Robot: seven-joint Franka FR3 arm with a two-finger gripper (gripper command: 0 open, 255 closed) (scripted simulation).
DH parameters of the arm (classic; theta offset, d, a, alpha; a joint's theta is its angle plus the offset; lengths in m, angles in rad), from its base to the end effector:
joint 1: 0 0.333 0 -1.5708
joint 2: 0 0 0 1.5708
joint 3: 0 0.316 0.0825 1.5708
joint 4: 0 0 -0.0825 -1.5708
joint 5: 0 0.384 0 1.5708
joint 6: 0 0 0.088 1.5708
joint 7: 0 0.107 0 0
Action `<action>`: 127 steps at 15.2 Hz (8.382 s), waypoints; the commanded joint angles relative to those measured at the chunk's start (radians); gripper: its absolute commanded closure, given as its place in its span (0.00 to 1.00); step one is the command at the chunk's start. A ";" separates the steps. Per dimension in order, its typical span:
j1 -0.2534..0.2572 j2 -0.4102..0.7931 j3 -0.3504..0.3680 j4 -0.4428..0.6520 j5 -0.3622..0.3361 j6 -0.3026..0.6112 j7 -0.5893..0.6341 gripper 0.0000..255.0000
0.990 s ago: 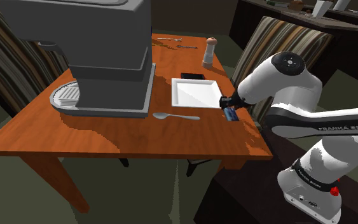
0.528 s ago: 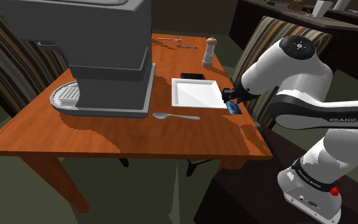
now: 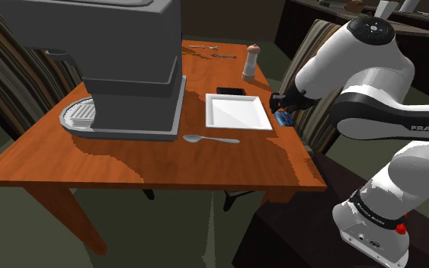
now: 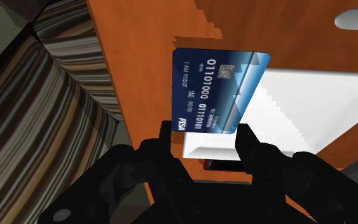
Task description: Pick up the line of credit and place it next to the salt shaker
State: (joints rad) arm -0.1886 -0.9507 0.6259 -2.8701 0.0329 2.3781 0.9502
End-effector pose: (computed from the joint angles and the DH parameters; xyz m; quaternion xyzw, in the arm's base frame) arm 0.3011 0.1169 0.4280 0.9045 -0.3147 0.2713 0.0963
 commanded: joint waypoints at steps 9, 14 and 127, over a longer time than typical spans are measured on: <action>-0.002 -0.041 -0.065 0.105 -0.018 -0.140 -0.055 1.00; -0.009 -0.048 -0.091 0.164 -0.028 -0.202 -0.079 1.00; -0.300 1.418 -0.160 1.144 -0.929 0.104 0.240 0.00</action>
State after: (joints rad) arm -0.4855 0.4928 0.4560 -1.7098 -0.9088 2.4912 1.1931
